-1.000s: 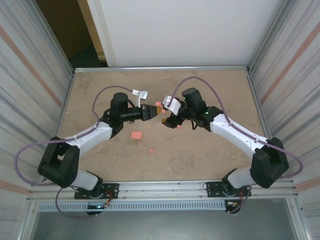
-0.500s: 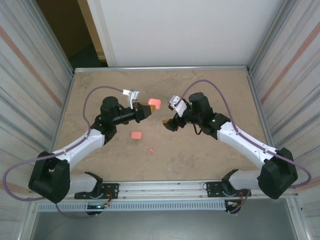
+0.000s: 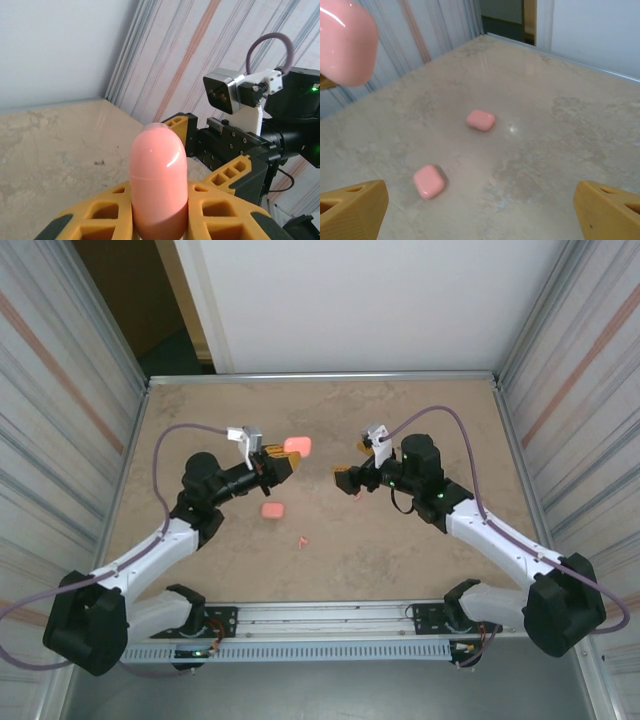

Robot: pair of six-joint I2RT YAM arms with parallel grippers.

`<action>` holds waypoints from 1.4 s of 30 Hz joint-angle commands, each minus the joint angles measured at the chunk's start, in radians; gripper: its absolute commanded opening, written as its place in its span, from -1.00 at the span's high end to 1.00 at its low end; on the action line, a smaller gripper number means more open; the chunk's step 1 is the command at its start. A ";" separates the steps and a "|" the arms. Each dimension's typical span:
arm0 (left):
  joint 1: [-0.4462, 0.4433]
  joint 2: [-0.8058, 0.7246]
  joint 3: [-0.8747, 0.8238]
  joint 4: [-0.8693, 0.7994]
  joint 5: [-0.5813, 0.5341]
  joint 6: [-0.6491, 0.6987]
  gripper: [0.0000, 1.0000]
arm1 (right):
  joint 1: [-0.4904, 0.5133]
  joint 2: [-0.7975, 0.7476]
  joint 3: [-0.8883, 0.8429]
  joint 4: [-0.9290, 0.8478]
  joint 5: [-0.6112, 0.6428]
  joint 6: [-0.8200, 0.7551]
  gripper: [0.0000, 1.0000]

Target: Insert the wireless bluetooth earbuds into the charging case

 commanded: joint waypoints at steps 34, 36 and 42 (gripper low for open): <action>0.005 0.017 -0.023 0.306 0.030 0.147 1.00 | -0.004 0.165 0.120 0.547 -0.317 0.492 -0.81; 0.005 0.020 -0.021 0.306 0.032 0.145 1.00 | 0.010 0.184 0.135 0.545 -0.326 0.482 -0.81; 0.005 0.024 -0.017 0.305 0.035 0.144 1.00 | 0.044 0.228 0.162 0.542 -0.360 0.451 -0.76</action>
